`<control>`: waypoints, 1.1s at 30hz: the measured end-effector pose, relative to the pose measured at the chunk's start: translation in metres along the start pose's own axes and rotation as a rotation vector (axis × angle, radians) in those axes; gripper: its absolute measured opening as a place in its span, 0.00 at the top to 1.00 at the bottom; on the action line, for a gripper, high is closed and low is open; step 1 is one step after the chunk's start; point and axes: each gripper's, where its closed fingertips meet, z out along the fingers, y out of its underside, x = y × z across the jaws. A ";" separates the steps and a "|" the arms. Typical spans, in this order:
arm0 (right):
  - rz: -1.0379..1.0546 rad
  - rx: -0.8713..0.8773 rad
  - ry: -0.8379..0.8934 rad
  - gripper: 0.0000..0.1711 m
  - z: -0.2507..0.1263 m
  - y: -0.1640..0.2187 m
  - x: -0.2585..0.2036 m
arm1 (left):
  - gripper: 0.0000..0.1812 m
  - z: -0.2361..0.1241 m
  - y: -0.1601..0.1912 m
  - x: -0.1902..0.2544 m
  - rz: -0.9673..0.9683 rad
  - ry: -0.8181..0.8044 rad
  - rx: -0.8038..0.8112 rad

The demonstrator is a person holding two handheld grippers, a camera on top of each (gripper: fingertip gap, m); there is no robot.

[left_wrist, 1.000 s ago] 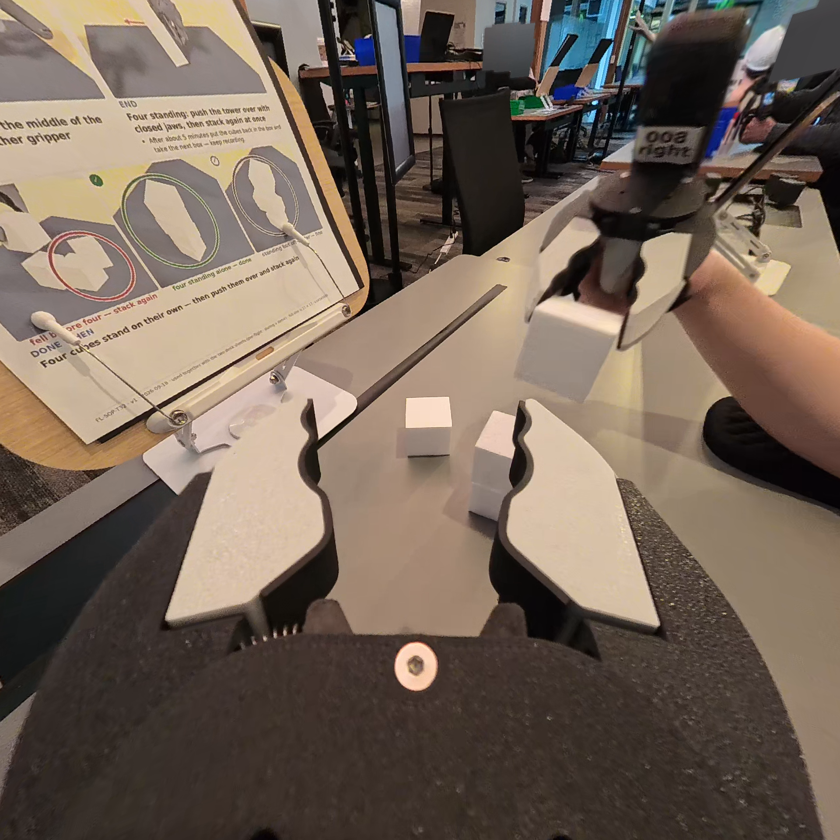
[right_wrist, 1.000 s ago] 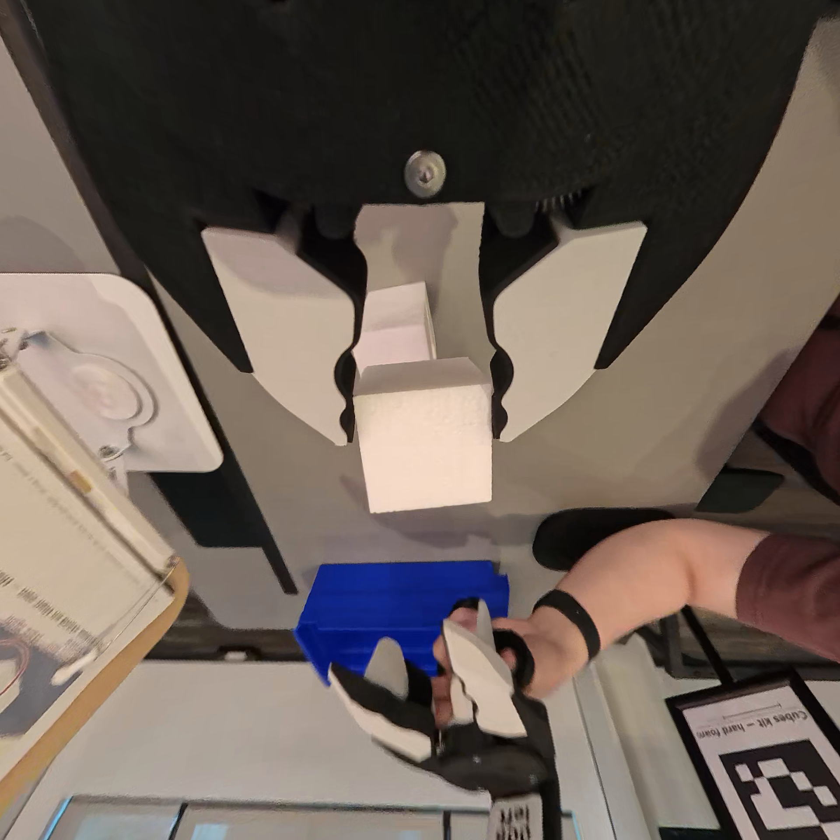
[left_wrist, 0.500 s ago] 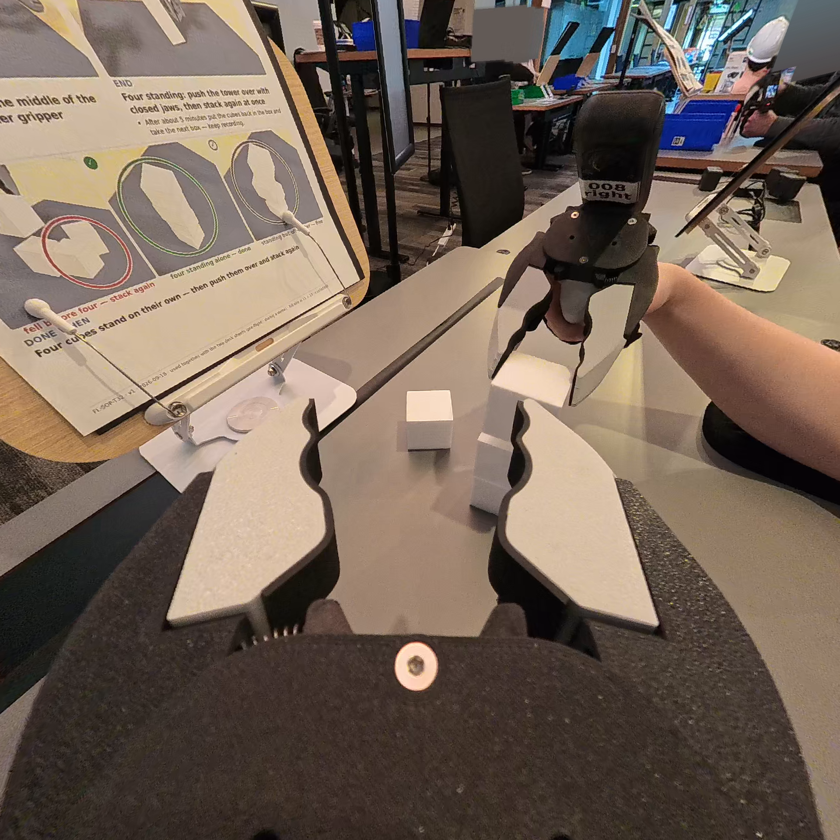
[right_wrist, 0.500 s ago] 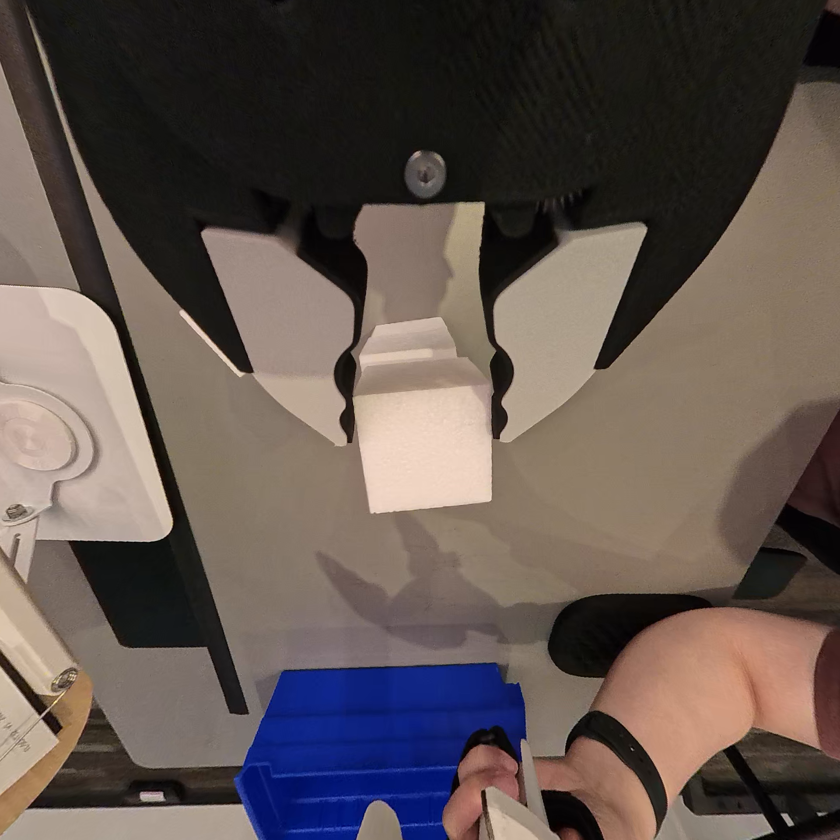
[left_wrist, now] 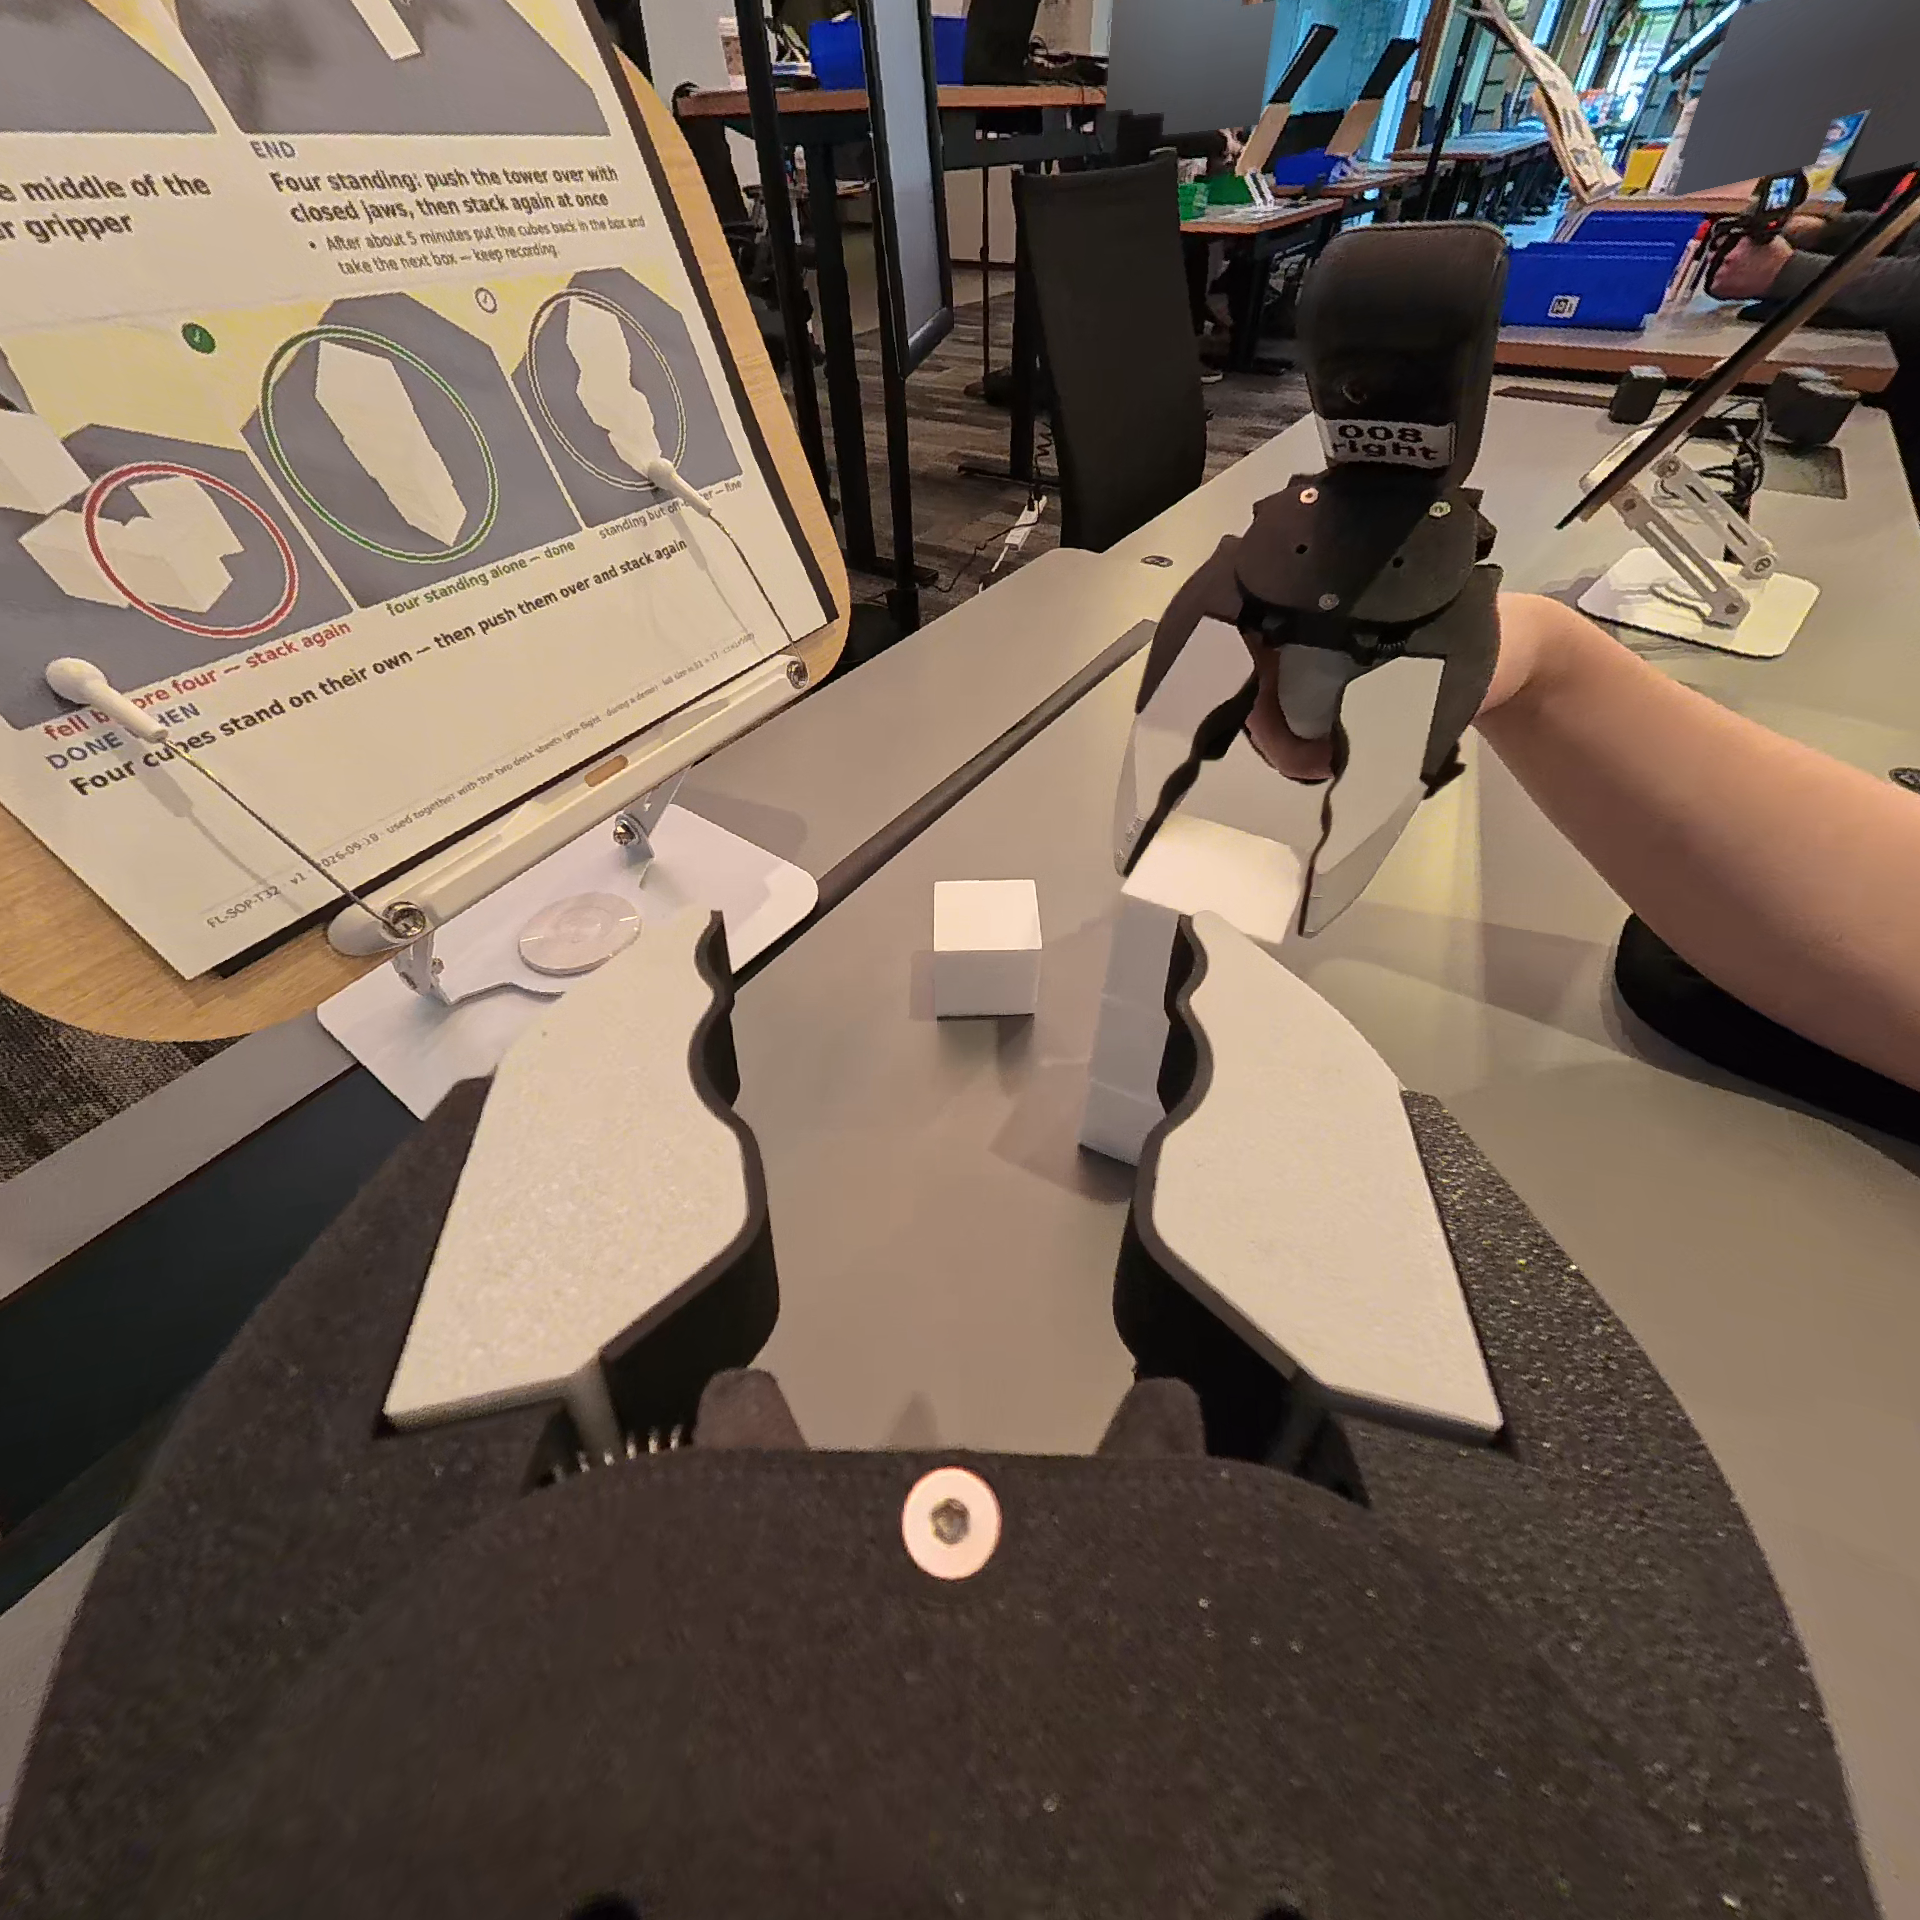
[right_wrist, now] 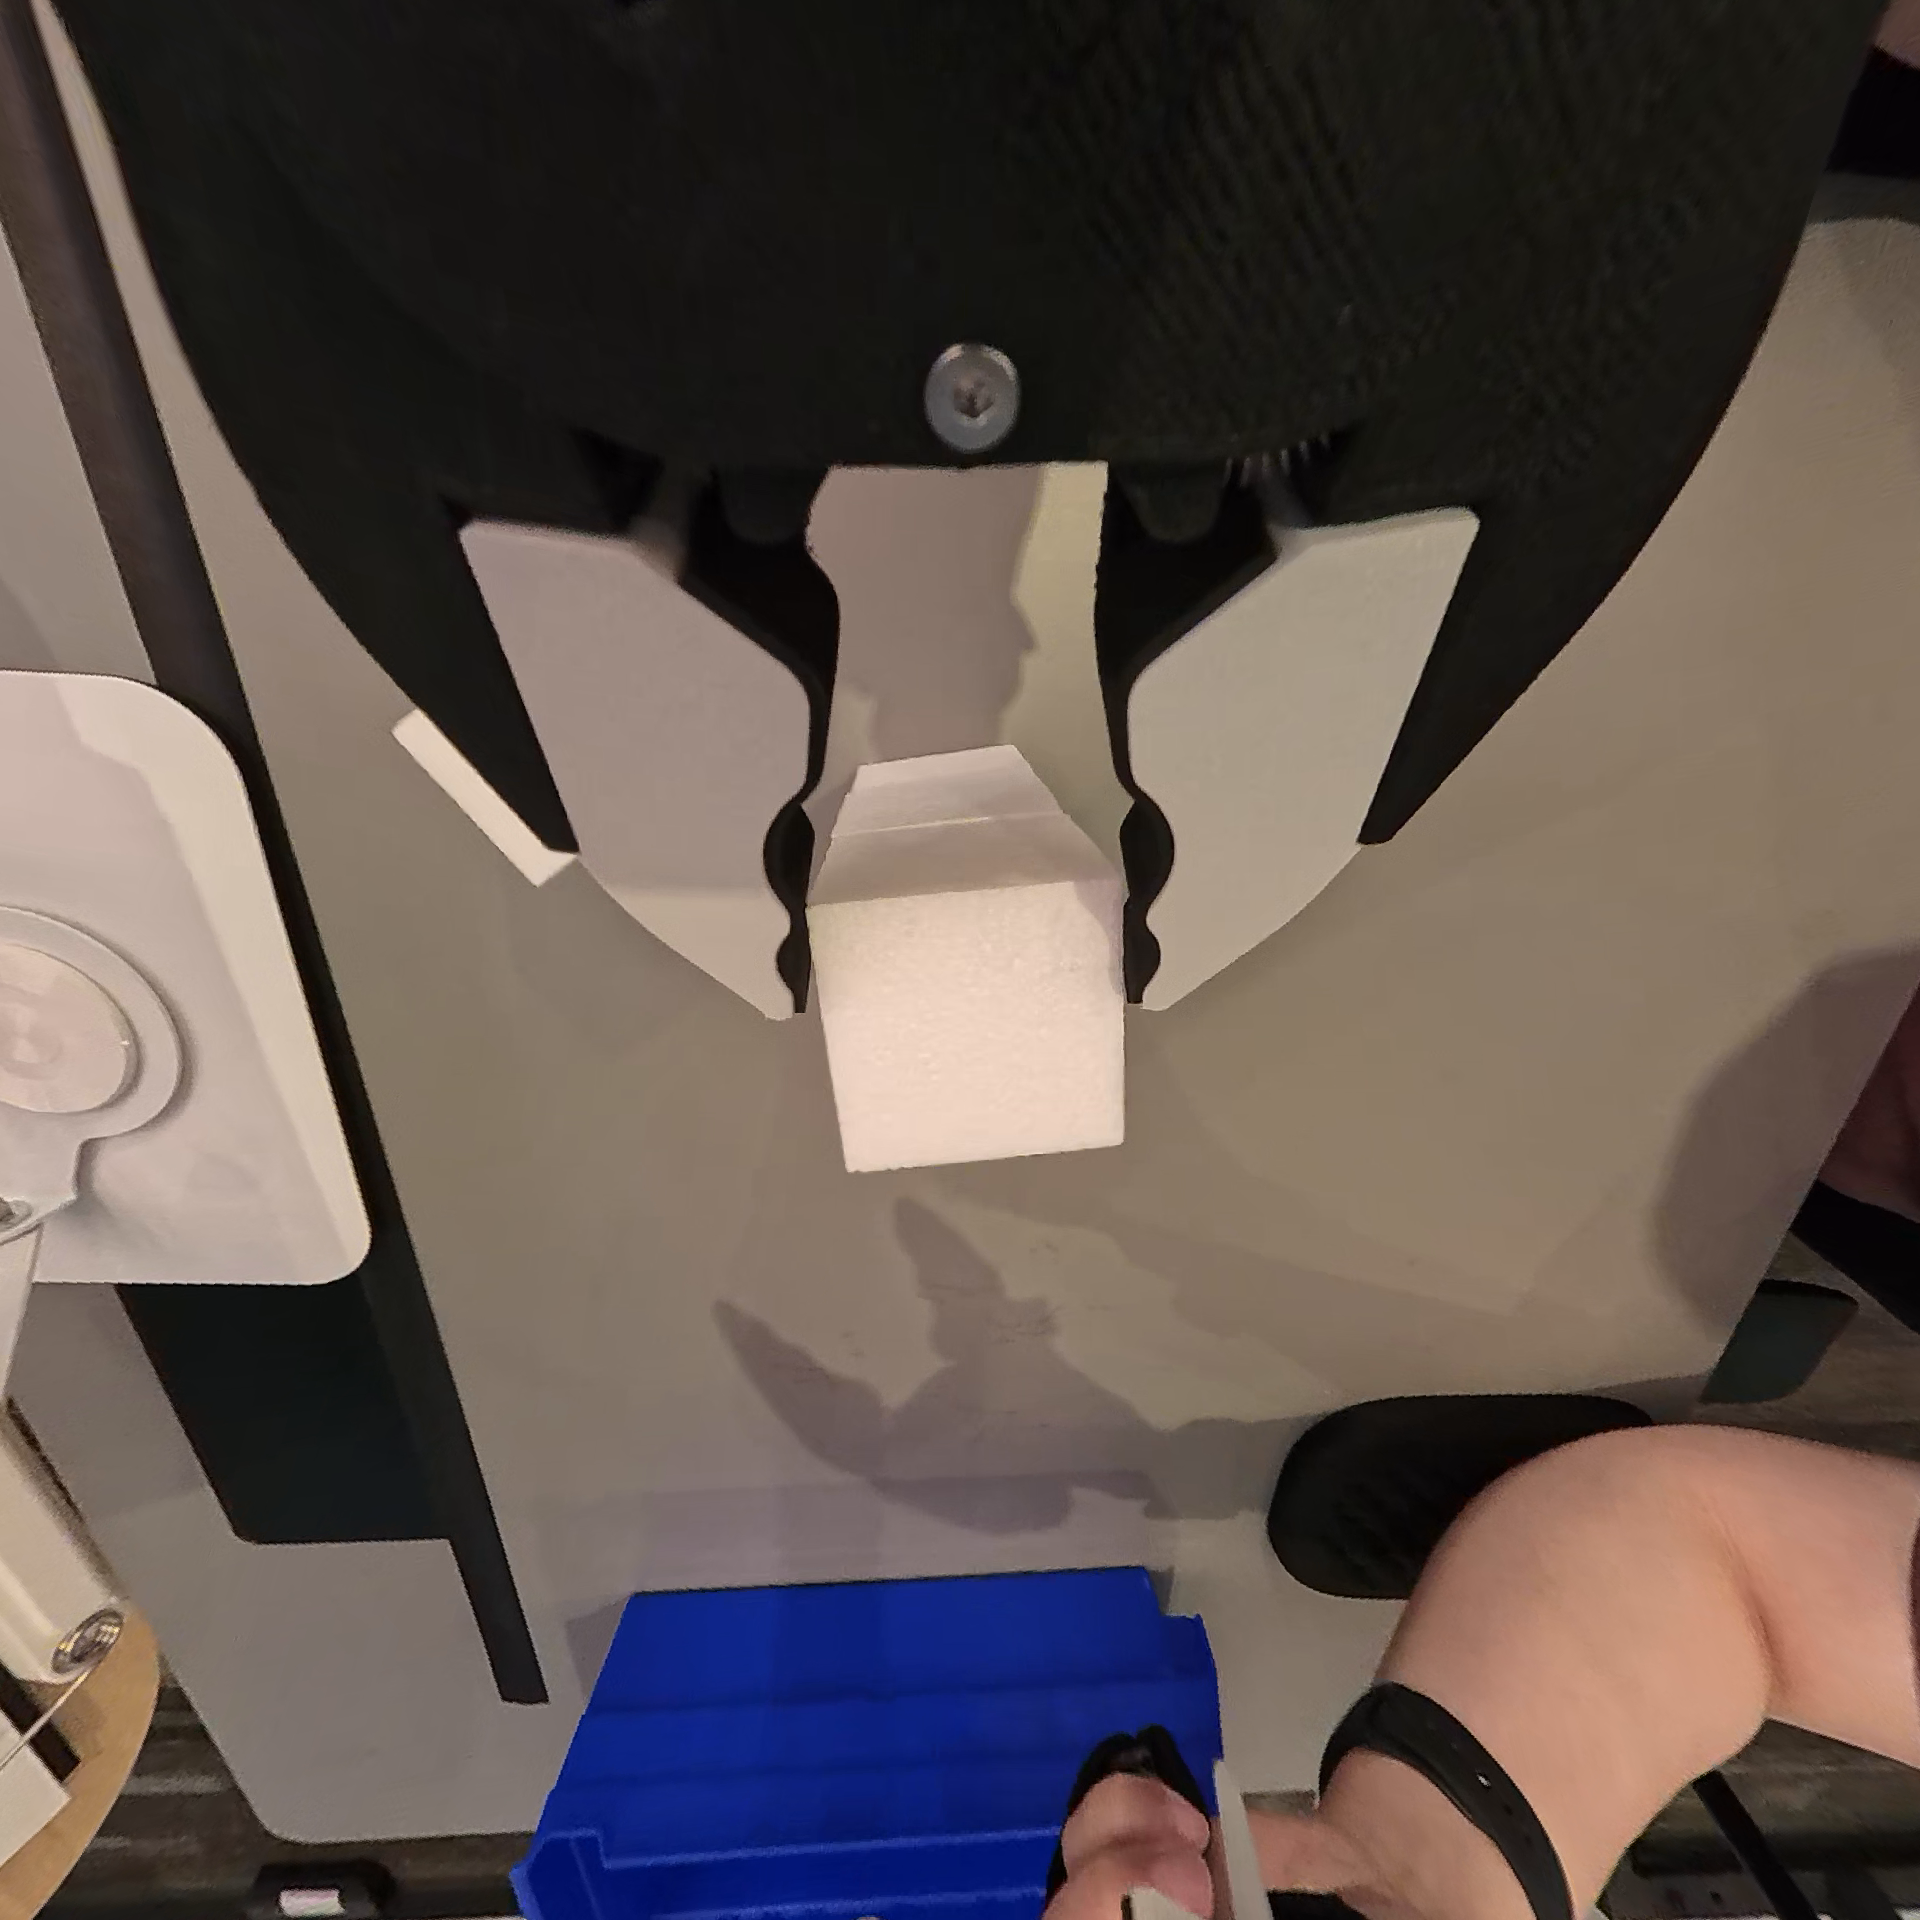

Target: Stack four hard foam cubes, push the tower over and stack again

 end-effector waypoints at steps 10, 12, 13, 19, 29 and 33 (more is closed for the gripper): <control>-0.026 0.277 0.000 0.53 -0.038 -0.031 -0.004 | 0.55 0.000 0.000 0.002 0.001 0.005 0.001; 0.016 0.381 0.005 0.53 -0.058 -0.034 0.000 | 0.55 0.000 0.000 0.002 0.002 0.005 -0.001; 0.048 0.412 0.027 0.54 -0.065 -0.031 0.007 | 0.55 0.000 -0.001 0.002 0.003 0.004 -0.001; 0.354 0.421 0.482 0.55 -0.076 0.040 0.107 | 0.55 -0.005 -0.004 -0.002 -0.010 -0.009 0.015; 0.444 0.208 0.597 0.53 -0.013 0.076 0.105 | 0.55 -0.010 -0.005 -0.003 -0.020 -0.009 0.022; 0.401 0.107 0.590 0.52 0.004 0.084 0.099 | 0.55 -0.011 -0.005 -0.002 -0.024 -0.006 0.021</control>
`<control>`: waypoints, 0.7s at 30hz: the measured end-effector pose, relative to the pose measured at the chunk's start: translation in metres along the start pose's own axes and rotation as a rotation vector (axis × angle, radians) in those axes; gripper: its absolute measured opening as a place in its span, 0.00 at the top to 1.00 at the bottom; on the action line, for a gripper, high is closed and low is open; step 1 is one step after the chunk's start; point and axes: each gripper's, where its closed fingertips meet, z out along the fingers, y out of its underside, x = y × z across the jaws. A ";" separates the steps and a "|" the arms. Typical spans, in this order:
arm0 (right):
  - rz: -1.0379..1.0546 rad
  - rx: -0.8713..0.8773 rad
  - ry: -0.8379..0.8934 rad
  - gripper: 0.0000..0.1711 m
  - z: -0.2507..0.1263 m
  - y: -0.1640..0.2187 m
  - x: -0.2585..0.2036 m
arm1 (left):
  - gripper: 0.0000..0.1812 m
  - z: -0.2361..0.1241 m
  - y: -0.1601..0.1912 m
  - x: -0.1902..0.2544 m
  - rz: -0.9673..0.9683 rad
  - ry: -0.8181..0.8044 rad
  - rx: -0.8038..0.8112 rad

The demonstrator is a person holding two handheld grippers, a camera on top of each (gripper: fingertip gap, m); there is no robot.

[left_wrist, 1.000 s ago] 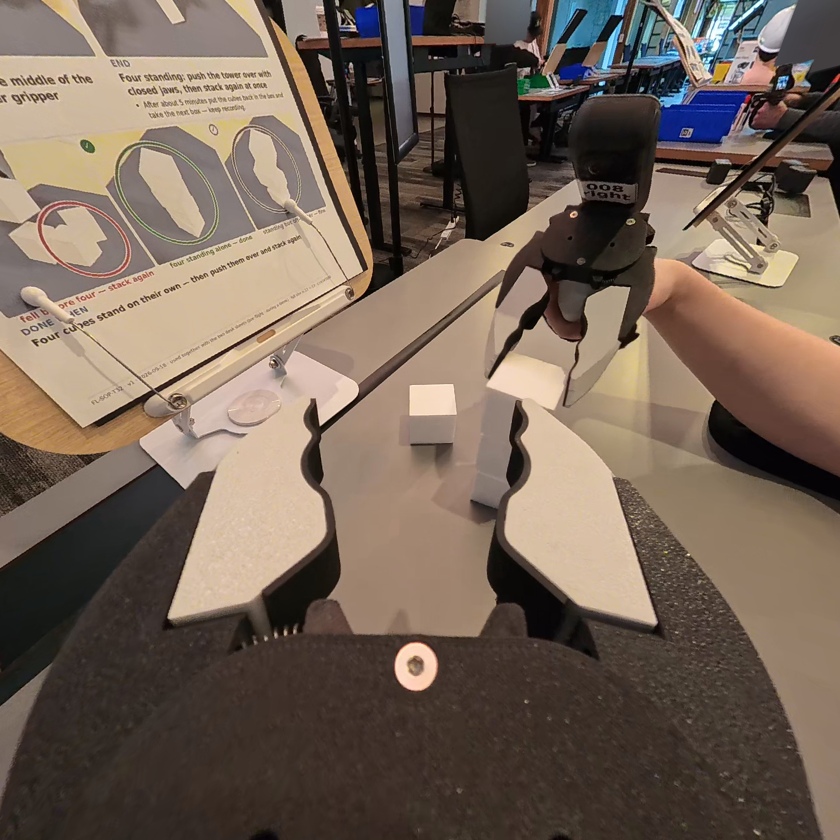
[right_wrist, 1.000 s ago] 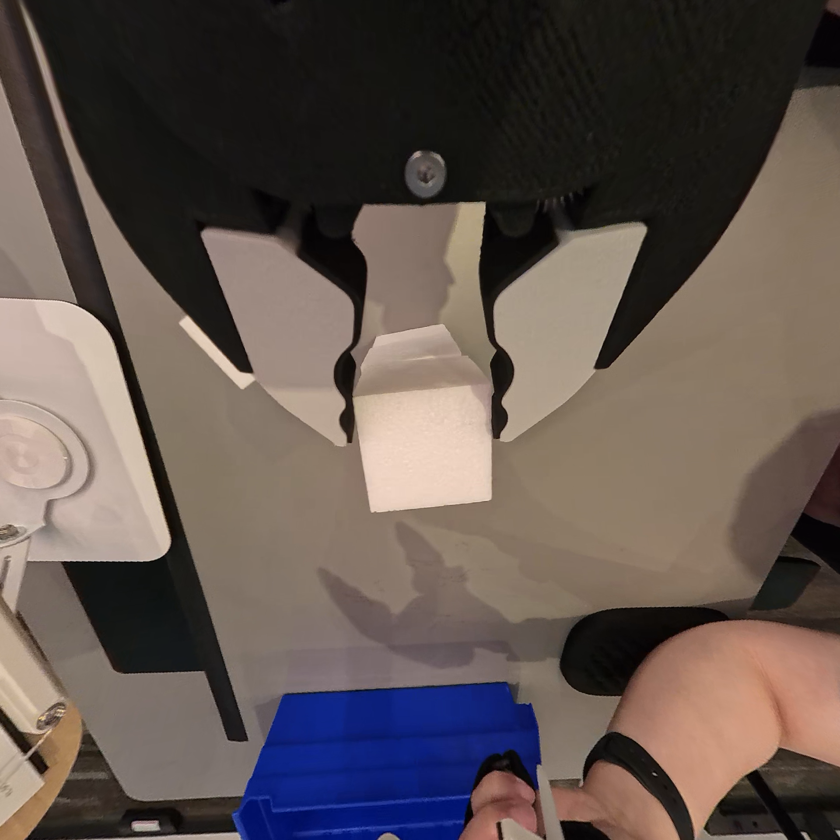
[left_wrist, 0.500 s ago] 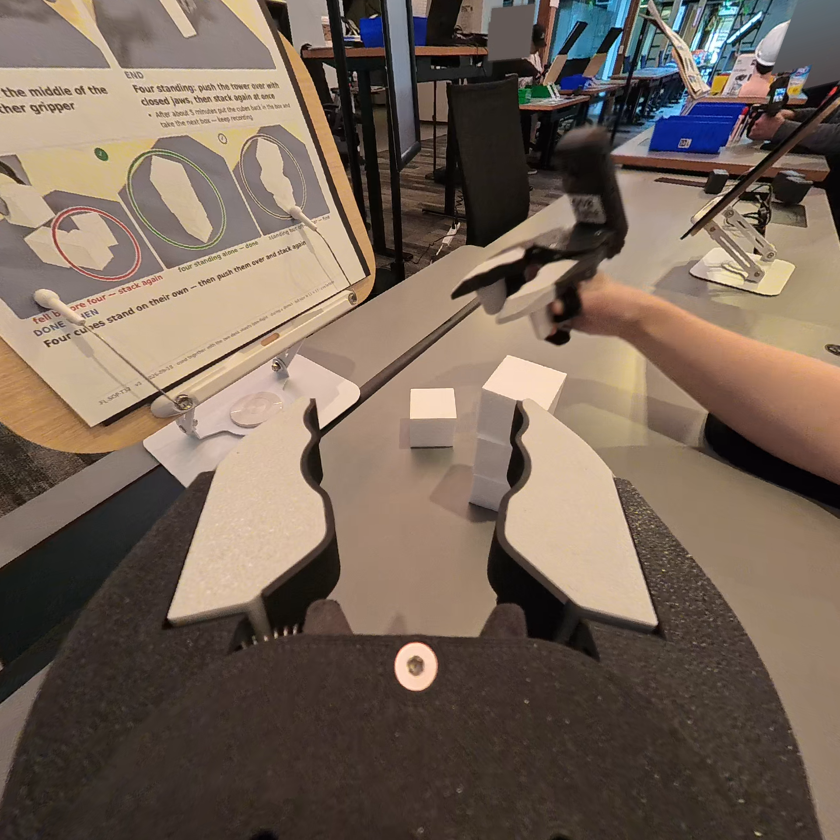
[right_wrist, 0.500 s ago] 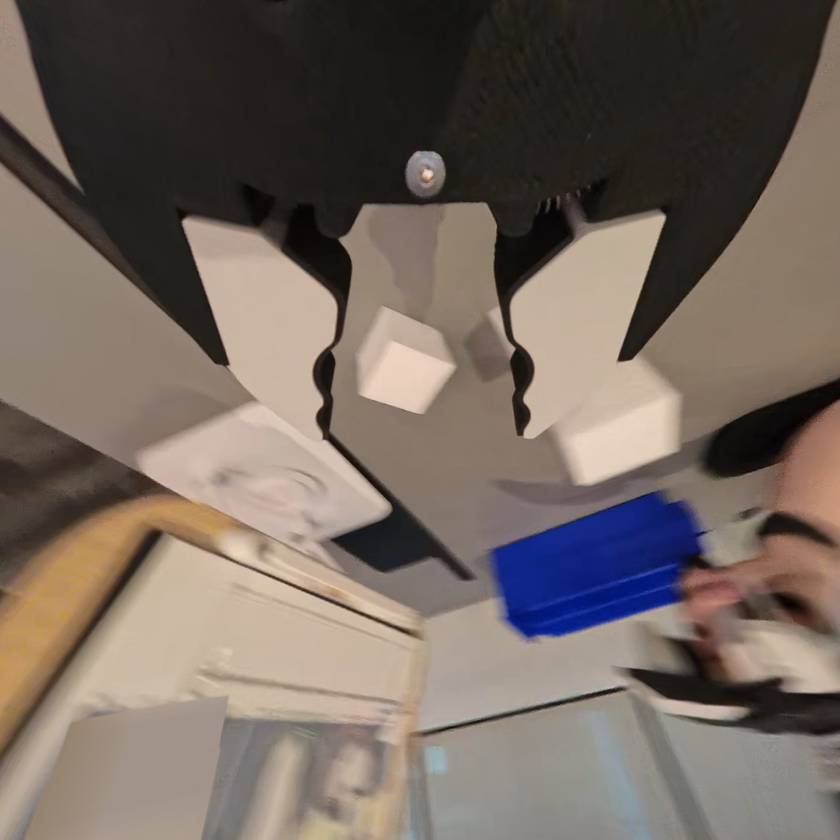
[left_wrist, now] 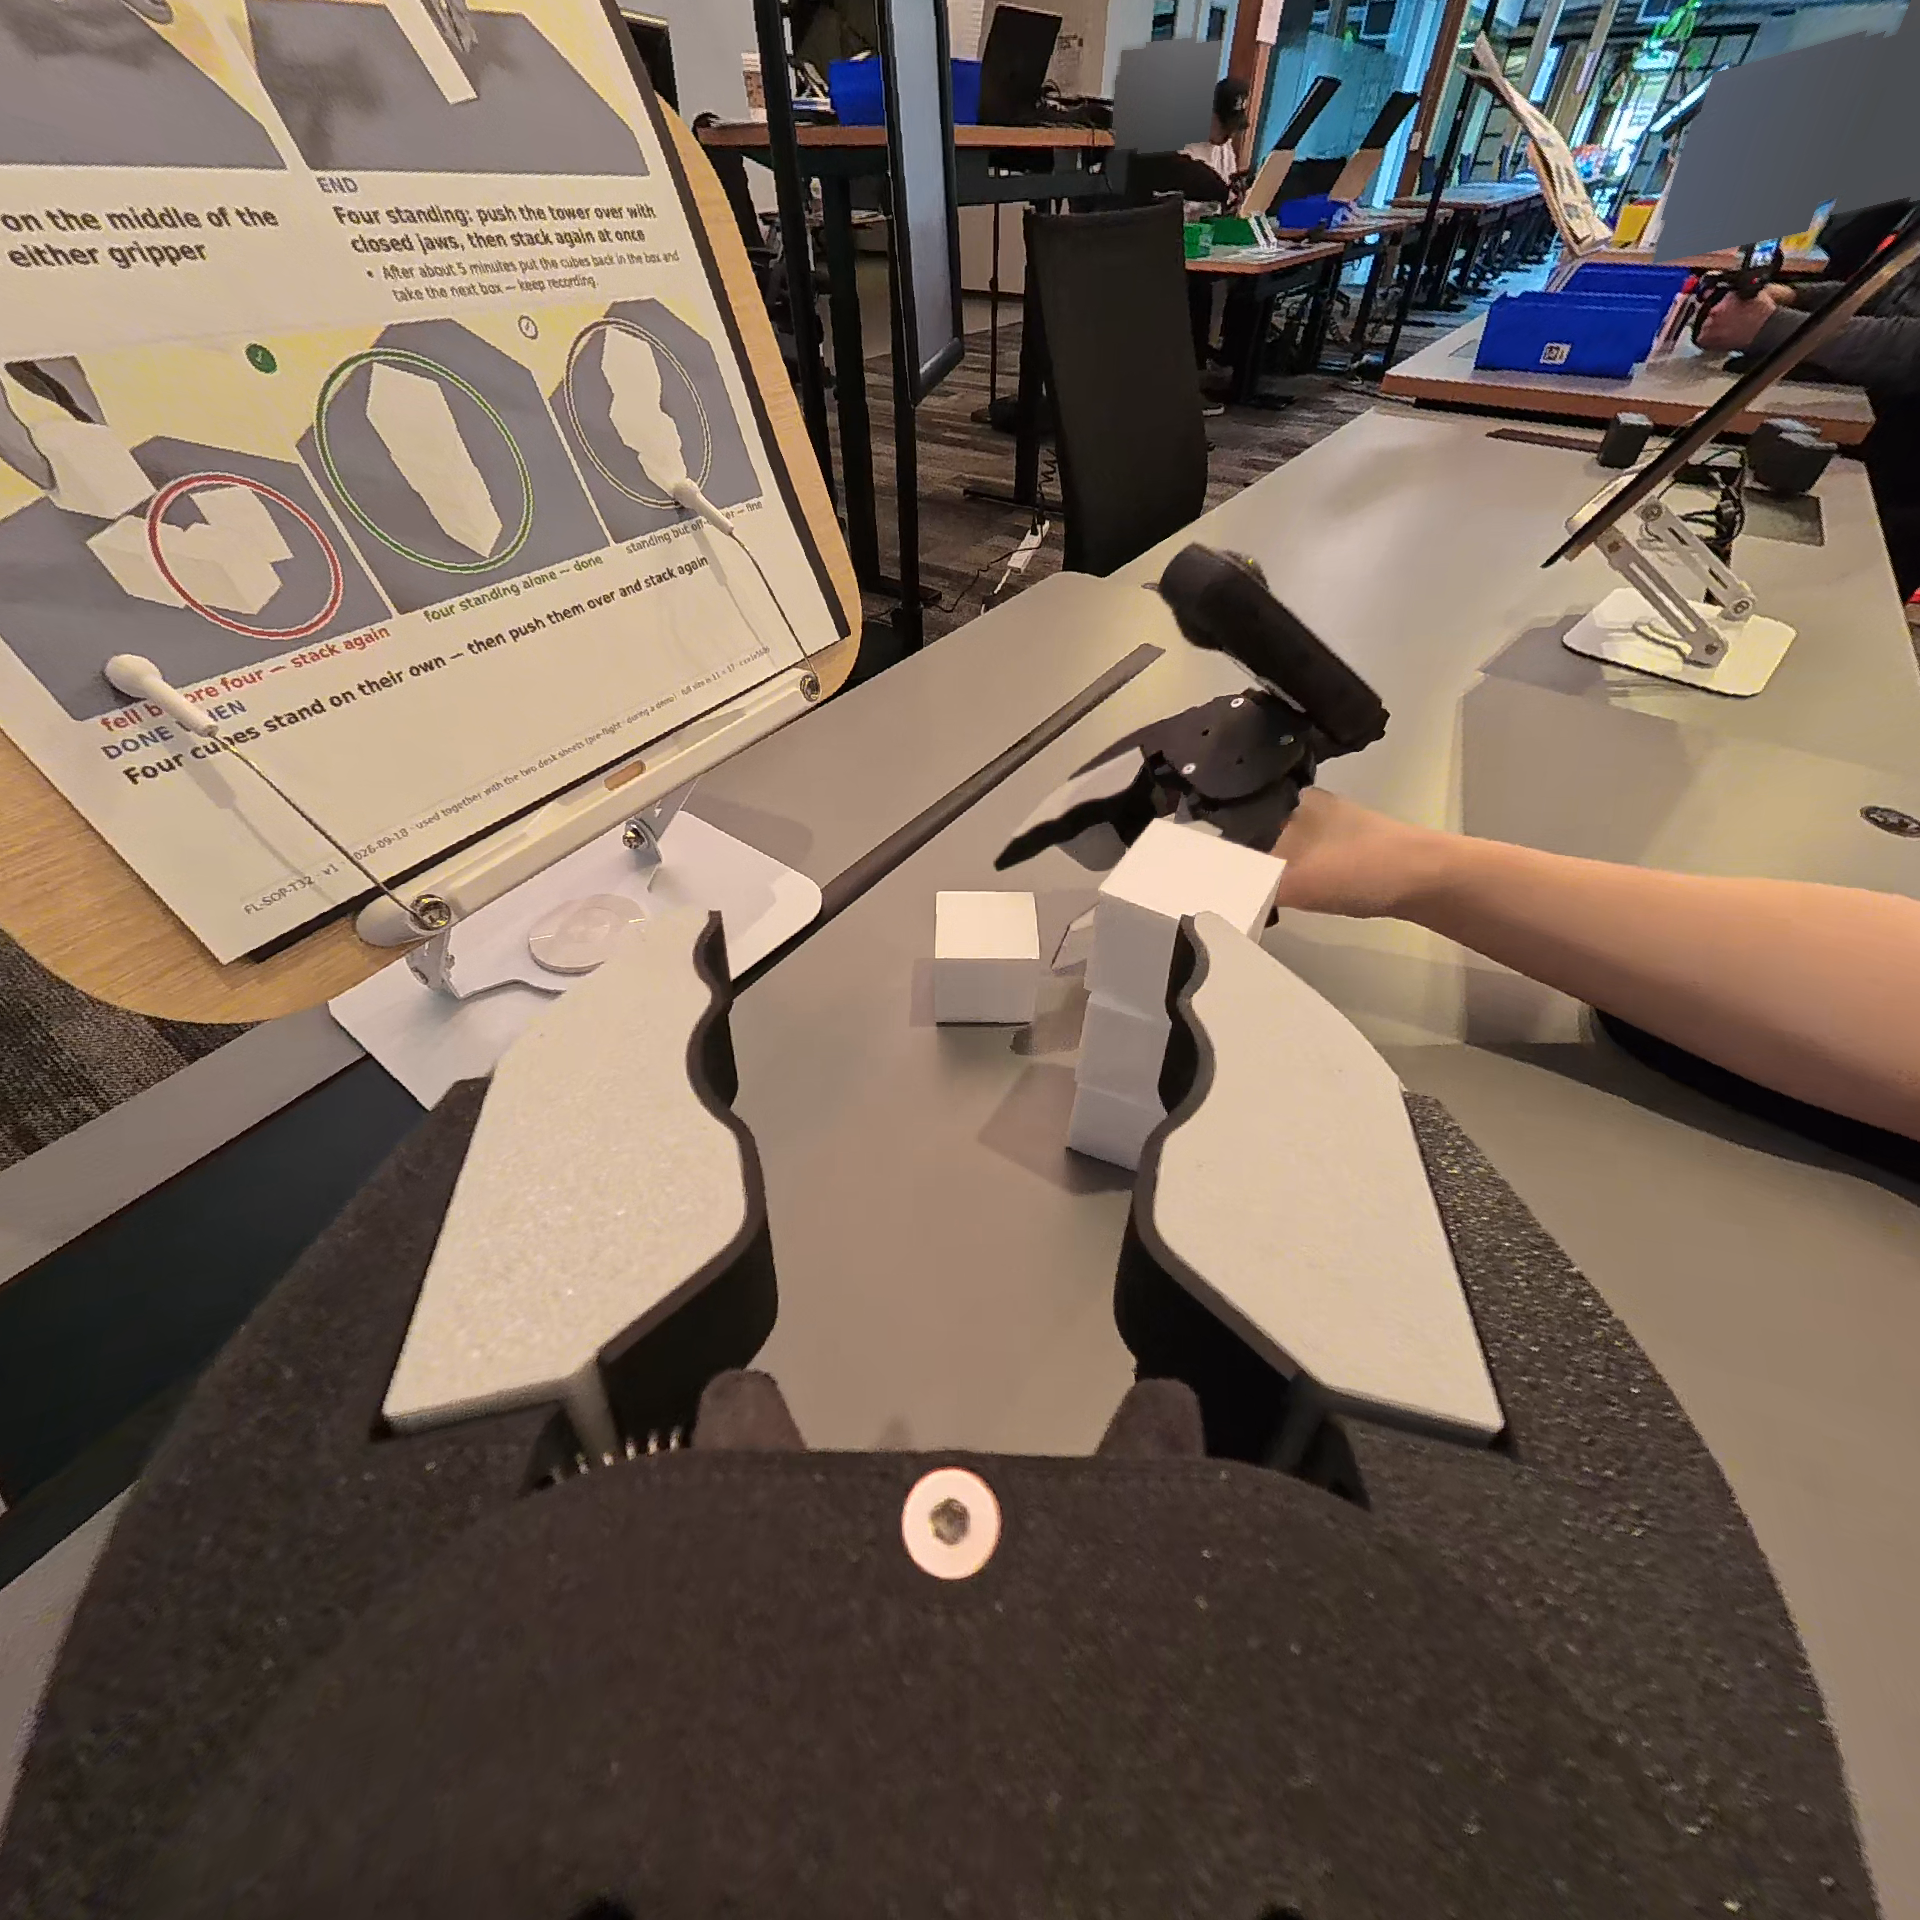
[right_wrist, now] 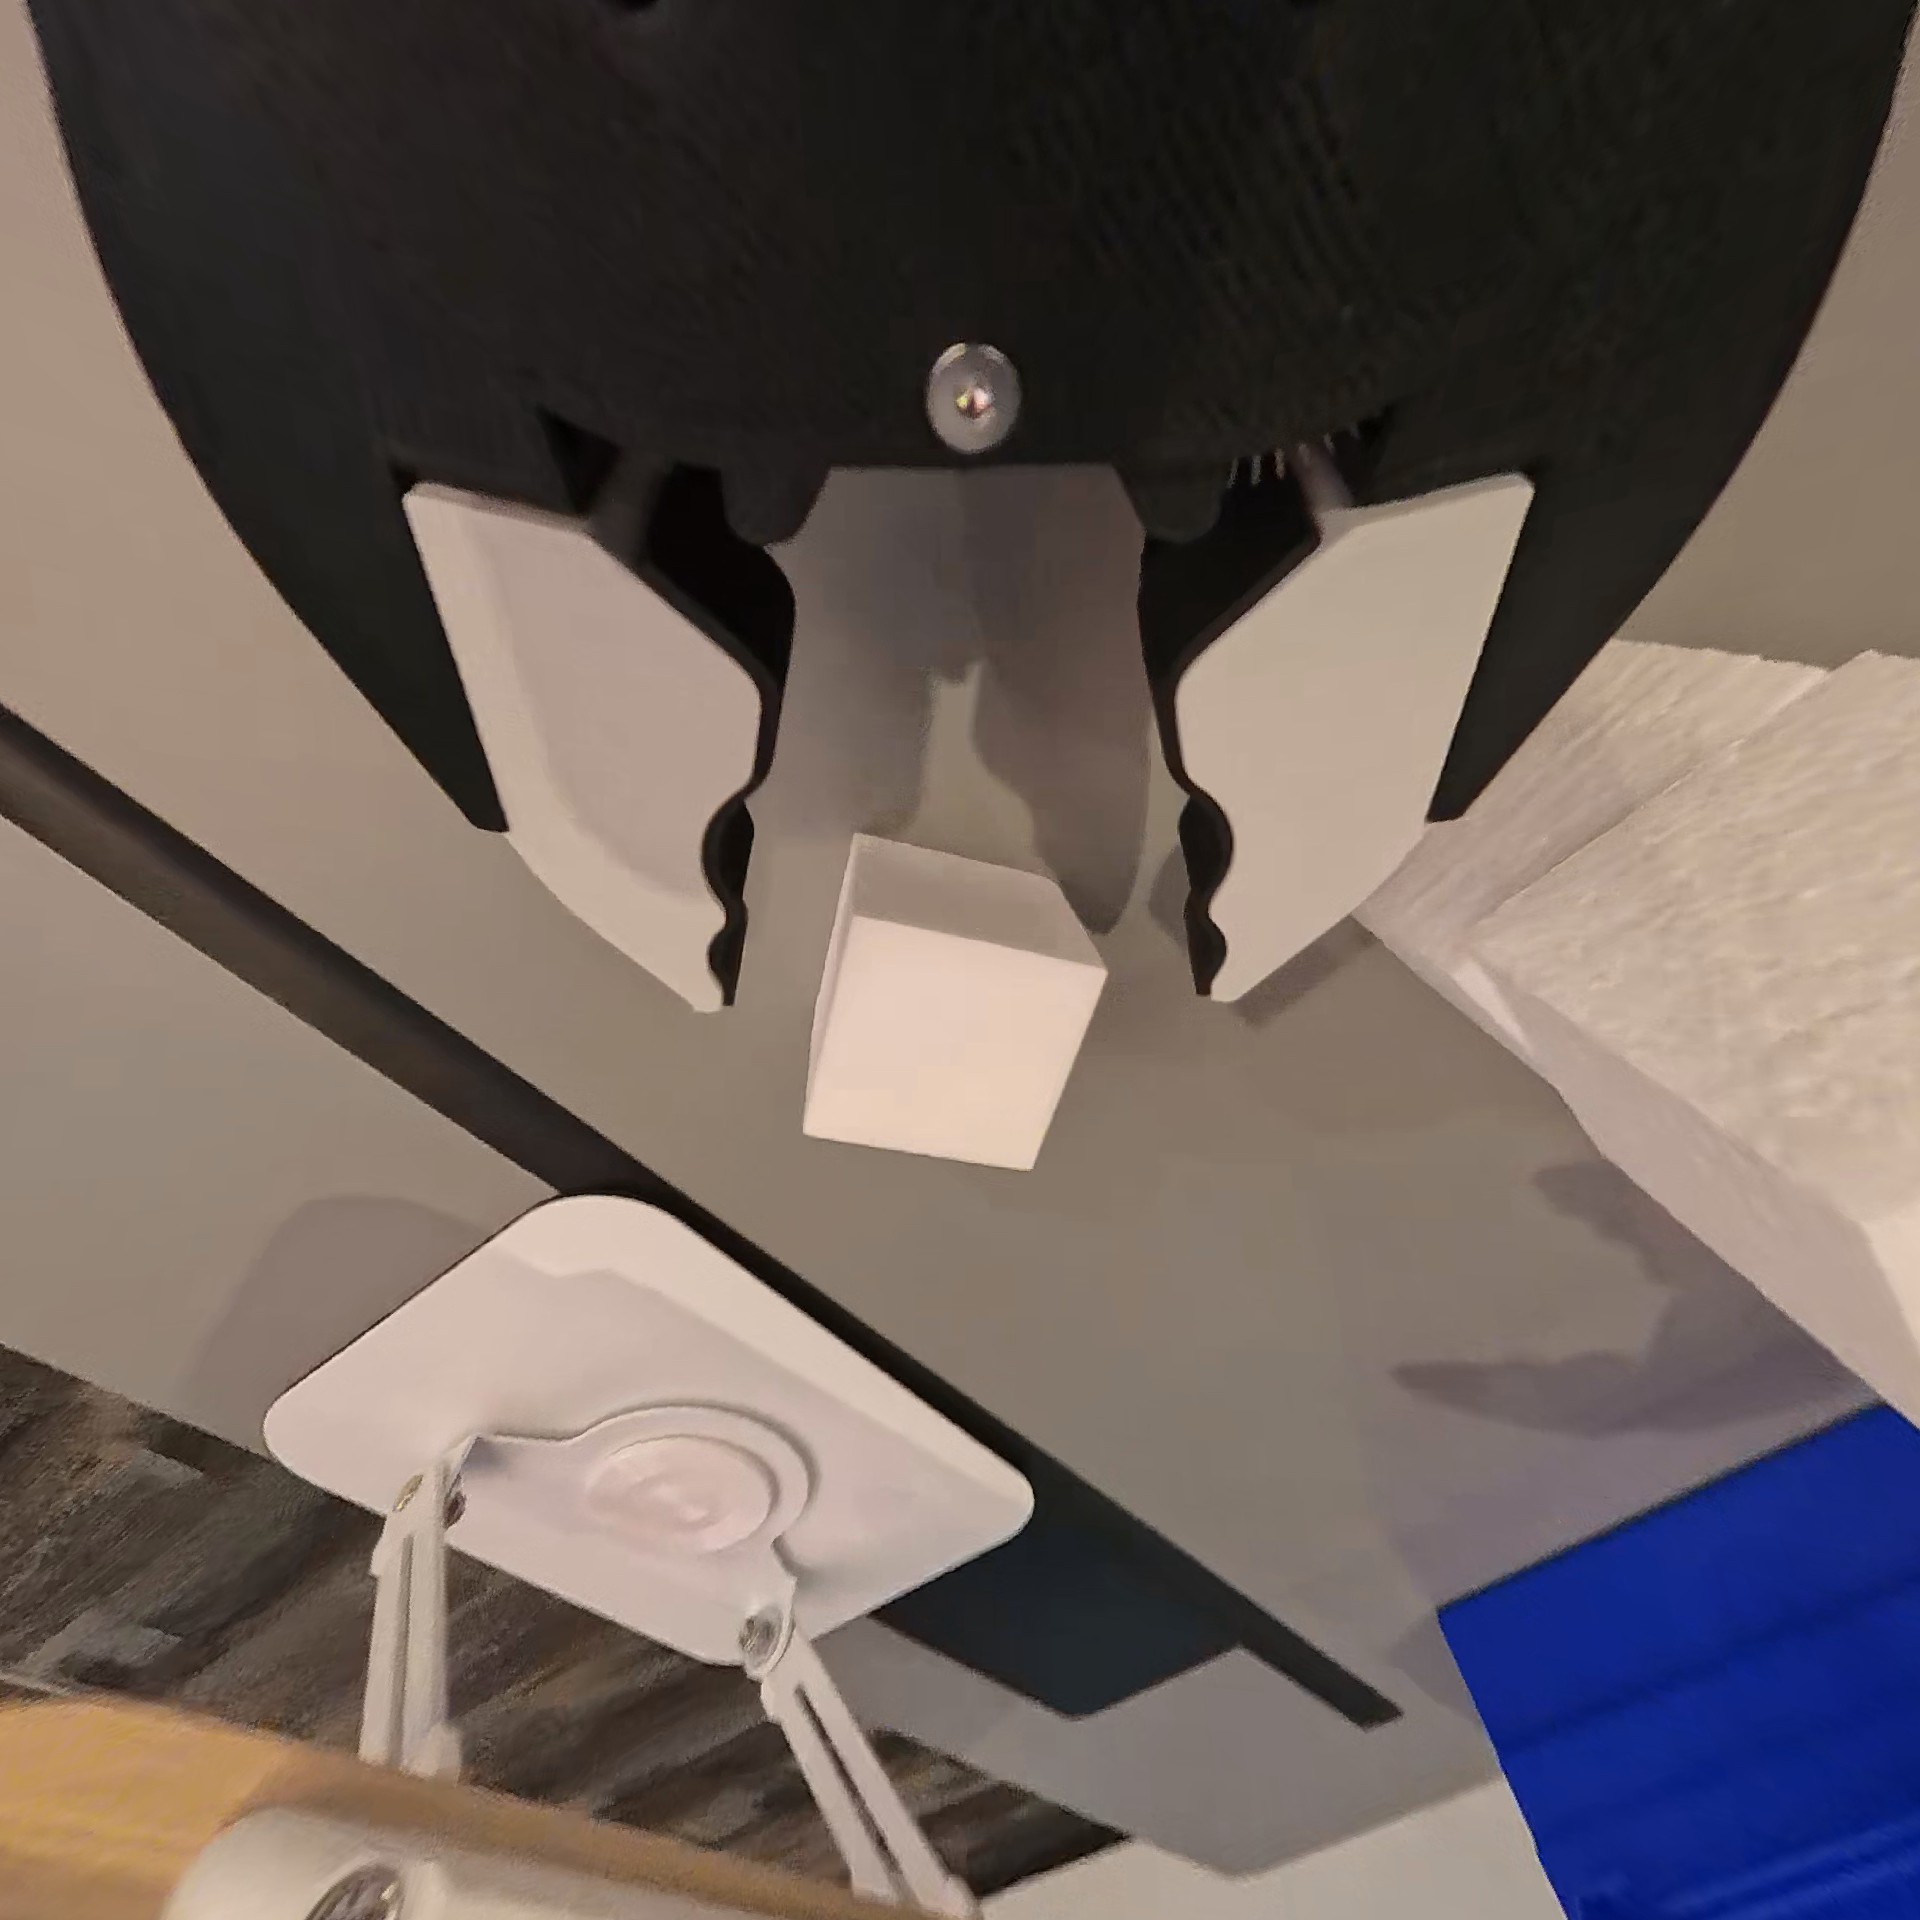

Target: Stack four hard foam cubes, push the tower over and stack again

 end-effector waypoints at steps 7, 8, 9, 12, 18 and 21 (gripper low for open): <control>-0.061 -0.107 0.103 0.53 0.017 0.022 0.005 | 0.55 -0.001 0.000 0.000 -0.001 -0.001 -0.002; -0.060 -0.116 0.107 0.55 0.018 0.024 0.005 | 0.55 -0.001 0.000 0.000 -0.002 0.001 -0.001; -0.057 -0.124 0.111 0.58 0.018 0.025 0.006 | 0.55 -0.001 0.000 0.000 -0.003 0.001 0.000; -0.045 -0.112 0.111 0.67 0.018 0.024 0.007 | 0.55 -0.002 0.000 -0.001 -0.003 0.000 -0.002; -0.009 -0.087 0.108 0.67 0.009 0.021 0.017 | 0.55 -0.003 0.001 -0.002 -0.005 -0.002 -0.007; 0.035 -0.043 0.082 0.67 -0.010 0.007 0.026 | 0.55 -0.006 0.000 -0.003 -0.007 -0.004 -0.004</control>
